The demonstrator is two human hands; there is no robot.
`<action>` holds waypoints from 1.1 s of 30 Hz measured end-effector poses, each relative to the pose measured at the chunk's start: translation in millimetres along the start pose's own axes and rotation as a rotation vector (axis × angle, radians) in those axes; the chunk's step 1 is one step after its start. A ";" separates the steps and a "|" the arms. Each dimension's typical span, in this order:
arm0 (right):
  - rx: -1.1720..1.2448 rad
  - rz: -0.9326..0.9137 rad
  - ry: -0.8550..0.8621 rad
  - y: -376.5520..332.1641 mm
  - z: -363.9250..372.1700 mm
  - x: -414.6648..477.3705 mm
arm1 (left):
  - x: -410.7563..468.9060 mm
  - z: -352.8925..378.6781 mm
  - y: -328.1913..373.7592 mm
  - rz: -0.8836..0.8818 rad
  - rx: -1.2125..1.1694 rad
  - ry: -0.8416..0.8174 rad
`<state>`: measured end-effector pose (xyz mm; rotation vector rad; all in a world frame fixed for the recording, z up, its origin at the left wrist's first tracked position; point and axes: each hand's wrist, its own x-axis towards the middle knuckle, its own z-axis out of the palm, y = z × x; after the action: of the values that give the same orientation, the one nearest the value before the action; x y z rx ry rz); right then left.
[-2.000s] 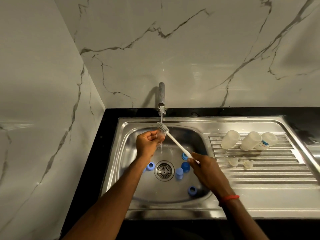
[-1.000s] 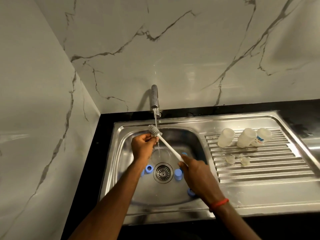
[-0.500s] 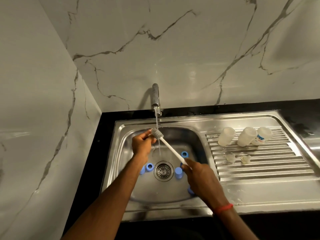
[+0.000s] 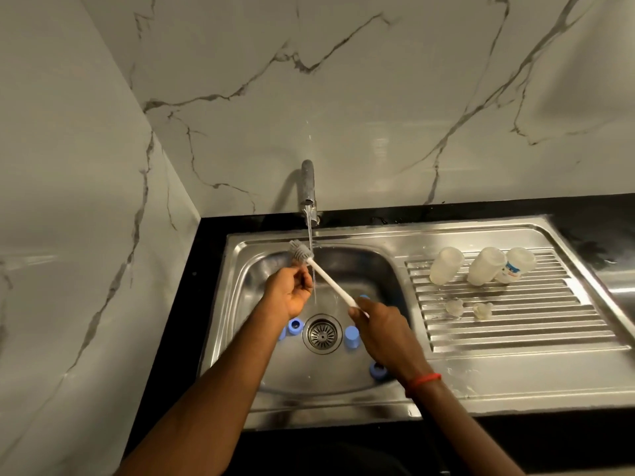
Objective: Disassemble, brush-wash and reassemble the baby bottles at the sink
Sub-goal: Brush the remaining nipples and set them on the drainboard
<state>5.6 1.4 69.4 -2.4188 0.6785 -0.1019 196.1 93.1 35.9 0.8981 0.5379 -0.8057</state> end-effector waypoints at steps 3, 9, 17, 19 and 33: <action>0.046 -0.013 0.017 -2.4 2.1 6.7 | -4.3 6.4 -1.6 -0.023 -0.009 -0.026; 0.186 0.032 -0.079 27.8 -4.4 -12.5 | -8.2 -1.6 9.1 -0.037 -0.024 -0.025; 0.193 -0.026 -0.035 23.0 -2.3 5.2 | -21.7 -1.6 6.6 0.064 -0.114 -0.169; 0.205 -0.017 -0.041 33.4 -6.2 -5.1 | -24.5 -5.2 9.9 0.090 -0.089 -0.150; -0.490 -0.243 0.404 26.9 -20.9 -30.4 | -19.7 -11.5 3.1 0.057 -0.012 -0.078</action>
<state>-37.5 -13.3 73.2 -2.9856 0.6326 -0.5996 185.9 111.5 45.2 0.8633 0.4462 -0.7817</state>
